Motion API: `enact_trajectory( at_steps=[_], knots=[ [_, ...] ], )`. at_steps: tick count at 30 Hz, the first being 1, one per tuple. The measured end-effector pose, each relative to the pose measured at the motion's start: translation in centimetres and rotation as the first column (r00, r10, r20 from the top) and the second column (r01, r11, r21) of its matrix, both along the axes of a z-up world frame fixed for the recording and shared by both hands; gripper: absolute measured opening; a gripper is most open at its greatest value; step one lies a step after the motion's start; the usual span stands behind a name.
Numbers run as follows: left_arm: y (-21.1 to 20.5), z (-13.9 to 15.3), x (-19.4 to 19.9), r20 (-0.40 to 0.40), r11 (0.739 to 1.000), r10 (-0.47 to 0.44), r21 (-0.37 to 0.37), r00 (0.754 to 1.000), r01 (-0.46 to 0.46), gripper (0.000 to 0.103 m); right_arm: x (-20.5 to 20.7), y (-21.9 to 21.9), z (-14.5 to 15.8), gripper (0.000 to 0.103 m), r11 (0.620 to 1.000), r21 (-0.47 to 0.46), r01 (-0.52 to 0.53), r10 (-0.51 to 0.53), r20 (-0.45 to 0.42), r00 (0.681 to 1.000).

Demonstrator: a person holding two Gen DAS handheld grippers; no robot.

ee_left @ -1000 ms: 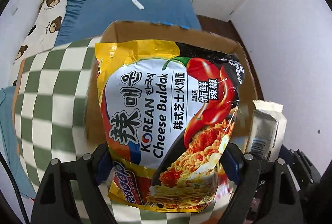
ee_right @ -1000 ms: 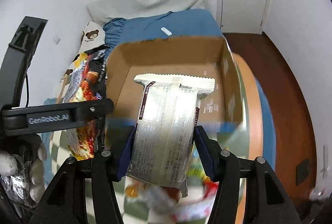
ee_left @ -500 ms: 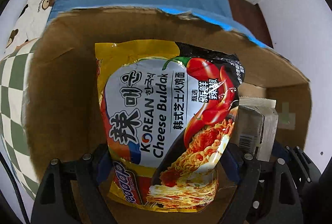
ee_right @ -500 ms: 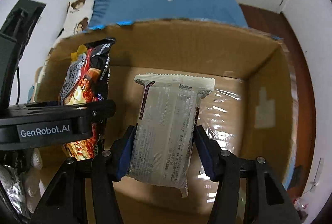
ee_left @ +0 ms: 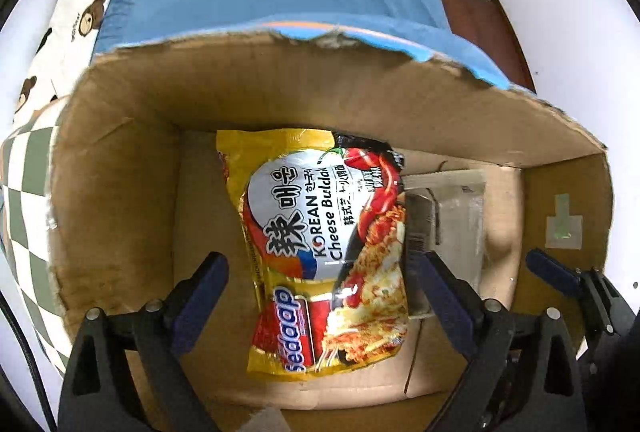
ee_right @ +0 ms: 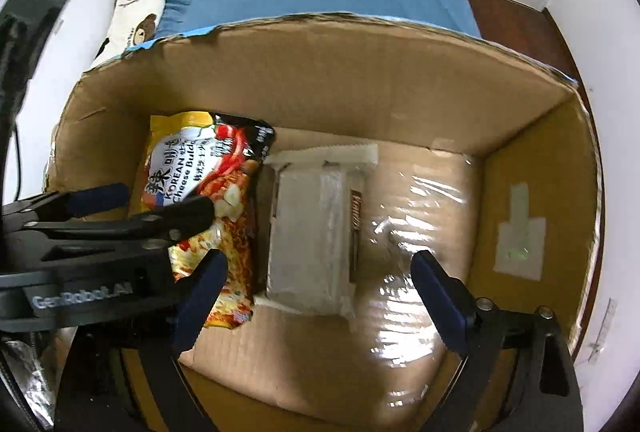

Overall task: Organize snacks
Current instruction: 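Carry both packs into the cardboard box and open both tools, then grasp the orange Cuicuijiao bag with left tool while right tool grasps white snack pack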

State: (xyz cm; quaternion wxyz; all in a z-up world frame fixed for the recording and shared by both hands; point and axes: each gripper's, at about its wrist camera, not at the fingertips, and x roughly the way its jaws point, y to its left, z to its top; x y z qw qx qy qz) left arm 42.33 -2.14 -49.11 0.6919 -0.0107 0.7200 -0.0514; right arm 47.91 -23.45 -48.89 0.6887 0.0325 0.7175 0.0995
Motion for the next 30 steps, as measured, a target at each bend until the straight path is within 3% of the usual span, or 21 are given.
enact_trajectory(
  at_steps=[7, 13, 22, 26, 30],
  knots=[
    [-0.2, 5.0, -4.0, 0.117, 0.998, -0.038, 0.061, 0.992, 0.031, 0.097, -2.2, -1.5, 3.4, 0.095, 0.997, -0.024, 0.080, -0.080, -0.014, 0.997],
    [1.5, 8.9, -7.3, 0.236, 0.995, -0.035, 0.095, 0.971, 0.012, 0.097, -5.5, -1.8, 7.9, 0.095, 0.991, -0.020, 0.132, -0.131, 0.040, 0.991],
    [4.3, 13.4, -12.1, 0.385, 0.992, -0.069, 0.124, 0.920, 0.023, 0.097, -10.6, -1.8, 14.4, 0.095, 0.990, -0.006, 0.144, -0.141, 0.163, 0.976],
    [4.6, 15.0, -13.8, 0.416, 0.996, -0.055, 0.092, 0.908, 0.018, 0.097, -12.6, -1.0, 17.3, 0.095, 0.991, -0.029, 0.132, -0.121, 0.237, 0.964],
    [4.9, 17.3, -16.2, 0.473, 0.997, -0.047, 0.070, 0.880, 0.015, 0.097, -15.2, -0.4, 20.9, 0.095, 0.989, -0.072, 0.128, -0.096, 0.343, 0.934]
  ],
)
